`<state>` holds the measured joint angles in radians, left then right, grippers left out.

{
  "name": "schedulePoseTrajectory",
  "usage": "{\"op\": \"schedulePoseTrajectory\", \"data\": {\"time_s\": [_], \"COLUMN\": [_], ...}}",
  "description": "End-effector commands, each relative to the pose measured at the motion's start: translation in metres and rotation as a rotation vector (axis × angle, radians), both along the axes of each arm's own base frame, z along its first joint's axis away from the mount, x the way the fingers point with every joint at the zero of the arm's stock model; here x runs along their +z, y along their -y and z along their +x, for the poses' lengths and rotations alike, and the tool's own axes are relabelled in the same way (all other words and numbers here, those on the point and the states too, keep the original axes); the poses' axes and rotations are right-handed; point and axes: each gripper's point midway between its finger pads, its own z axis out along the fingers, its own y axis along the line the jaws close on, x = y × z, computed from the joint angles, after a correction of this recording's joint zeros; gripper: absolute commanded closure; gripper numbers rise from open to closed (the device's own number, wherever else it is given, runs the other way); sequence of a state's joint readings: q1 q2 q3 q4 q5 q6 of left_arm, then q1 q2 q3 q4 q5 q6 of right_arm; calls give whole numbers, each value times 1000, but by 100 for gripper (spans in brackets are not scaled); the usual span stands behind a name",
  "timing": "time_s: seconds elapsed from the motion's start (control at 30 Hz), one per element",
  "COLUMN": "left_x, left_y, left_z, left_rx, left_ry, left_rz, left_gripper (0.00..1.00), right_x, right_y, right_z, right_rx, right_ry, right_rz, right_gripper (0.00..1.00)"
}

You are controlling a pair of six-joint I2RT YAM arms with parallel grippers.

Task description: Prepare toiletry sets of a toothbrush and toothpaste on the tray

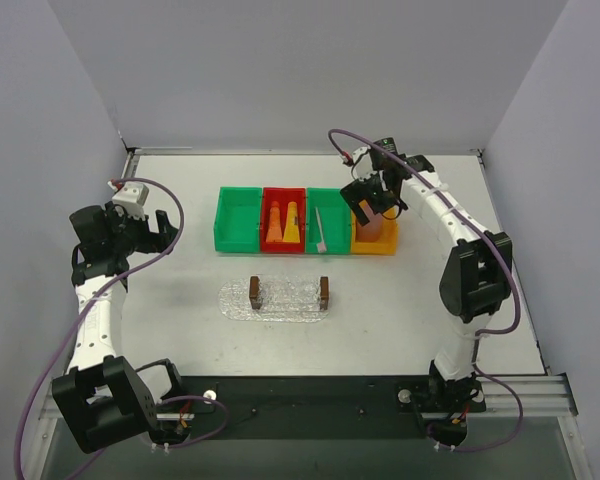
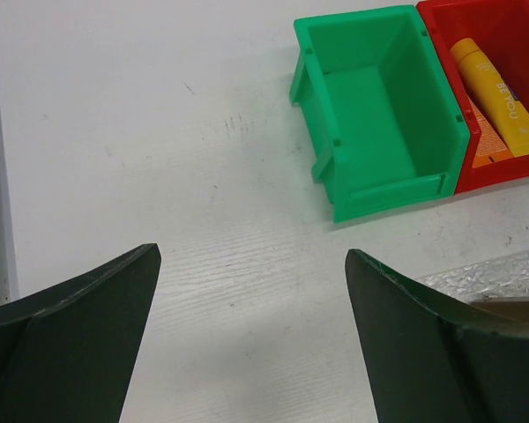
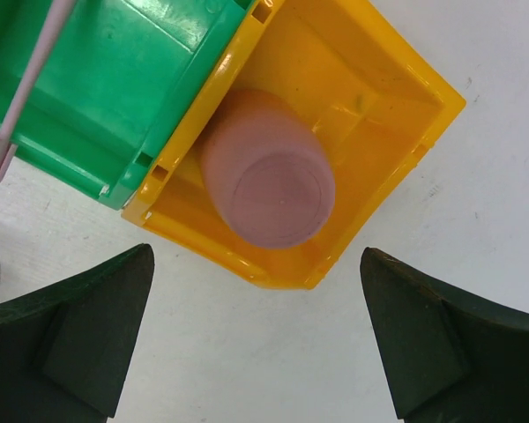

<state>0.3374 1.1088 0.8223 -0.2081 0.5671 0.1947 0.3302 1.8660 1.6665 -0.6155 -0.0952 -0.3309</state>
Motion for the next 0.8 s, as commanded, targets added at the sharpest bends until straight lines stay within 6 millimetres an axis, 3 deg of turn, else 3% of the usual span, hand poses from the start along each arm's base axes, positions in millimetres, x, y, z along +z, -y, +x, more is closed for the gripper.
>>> {"op": "schedulePoseTrajectory", "data": {"time_s": [0.0, 0.33, 0.77], "left_x": [30, 28, 25], "left_y": [1, 2, 2], "left_z": [5, 4, 3], "left_rx": [-27, -32, -31], "left_ry": [87, 87, 84], "left_rz": [21, 24, 23], "left_gripper": [3, 3, 3], "right_x": [6, -20, -44], "right_y": [5, 6, 2], "right_z": [16, 23, 19], "right_rx": [-37, -45, -37], "right_ry": [26, -27, -89], "right_rz": [32, 50, 59], "right_gripper": [4, 7, 16]}}
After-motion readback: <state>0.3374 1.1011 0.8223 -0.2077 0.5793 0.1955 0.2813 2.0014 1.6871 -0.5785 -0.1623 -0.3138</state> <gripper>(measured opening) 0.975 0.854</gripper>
